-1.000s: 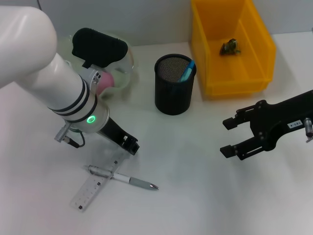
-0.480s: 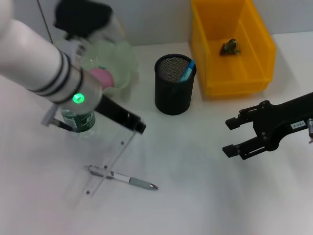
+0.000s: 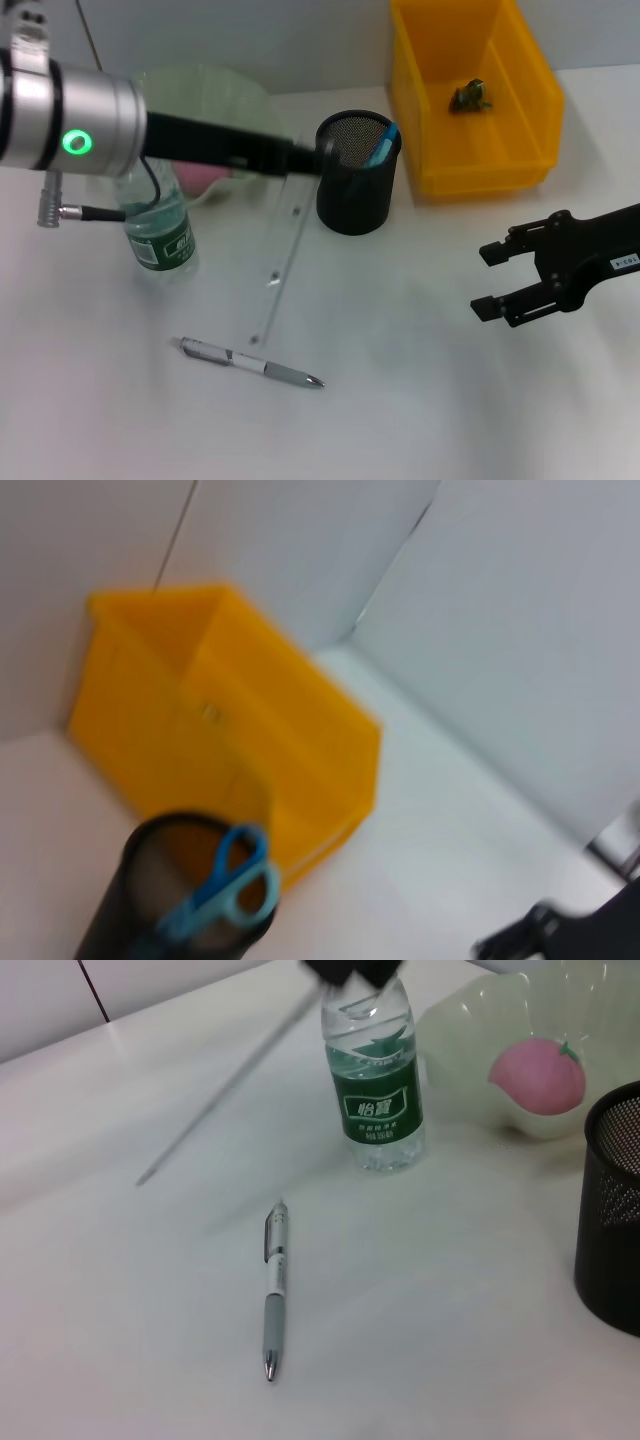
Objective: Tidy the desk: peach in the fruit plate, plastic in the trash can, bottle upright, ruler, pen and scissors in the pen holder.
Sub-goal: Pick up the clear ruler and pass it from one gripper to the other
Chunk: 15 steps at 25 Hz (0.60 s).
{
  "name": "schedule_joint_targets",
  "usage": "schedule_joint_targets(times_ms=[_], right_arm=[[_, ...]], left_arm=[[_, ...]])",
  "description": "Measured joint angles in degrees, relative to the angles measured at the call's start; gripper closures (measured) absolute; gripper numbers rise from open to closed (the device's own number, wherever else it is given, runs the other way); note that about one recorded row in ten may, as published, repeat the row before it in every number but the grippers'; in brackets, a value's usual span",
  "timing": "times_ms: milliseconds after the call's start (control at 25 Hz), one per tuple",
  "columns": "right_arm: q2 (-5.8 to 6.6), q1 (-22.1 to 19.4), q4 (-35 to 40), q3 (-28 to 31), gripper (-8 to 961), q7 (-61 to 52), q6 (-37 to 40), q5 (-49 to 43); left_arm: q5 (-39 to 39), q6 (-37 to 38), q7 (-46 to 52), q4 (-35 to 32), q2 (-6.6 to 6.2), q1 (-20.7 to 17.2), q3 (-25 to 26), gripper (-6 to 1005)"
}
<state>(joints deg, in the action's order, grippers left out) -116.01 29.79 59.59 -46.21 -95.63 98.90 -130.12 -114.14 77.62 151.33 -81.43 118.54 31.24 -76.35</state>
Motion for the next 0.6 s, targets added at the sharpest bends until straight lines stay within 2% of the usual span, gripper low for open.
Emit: schedule_joint_targets(times_ms=[40, 200, 360, 400, 480, 600], right_arm=[[-0.05, -0.07, 0.02, 0.0, 156, 0.07, -0.07, -0.01], [-0.11, -0.35, -0.01, -0.01, 156, 0.33, -0.93, -0.04], [-0.41, -0.57, -0.07, -0.02, 156, 0.97, -1.78, -0.05], [-0.41, -0.57, -0.07, -0.02, 156, 0.97, -1.78, -0.05], [-0.53, -0.72, -0.08, -0.02, 155, 1.03, -2.31, -0.05], [-0.74, -1.23, -0.11, -0.01, 156, 1.07, -3.32, 0.14]], left_arm=[[0.0, 0.0, 0.0, 0.0, 0.0, 0.0, 0.0, 607], [9.49, -4.04, -7.32, 0.46, 0.09, -3.13, -0.19, 603], [19.08, -7.76, -17.47, 3.63, 0.34, -4.91, -1.23, 599], [19.08, -7.76, -17.47, 3.63, 0.34, -4.91, -1.23, 598], [25.61, -10.12, -25.01, 7.53, 0.32, -5.49, -2.39, 596], [37.04, -12.29, -39.51, 17.17, 0.37, -5.55, -2.74, 593]])
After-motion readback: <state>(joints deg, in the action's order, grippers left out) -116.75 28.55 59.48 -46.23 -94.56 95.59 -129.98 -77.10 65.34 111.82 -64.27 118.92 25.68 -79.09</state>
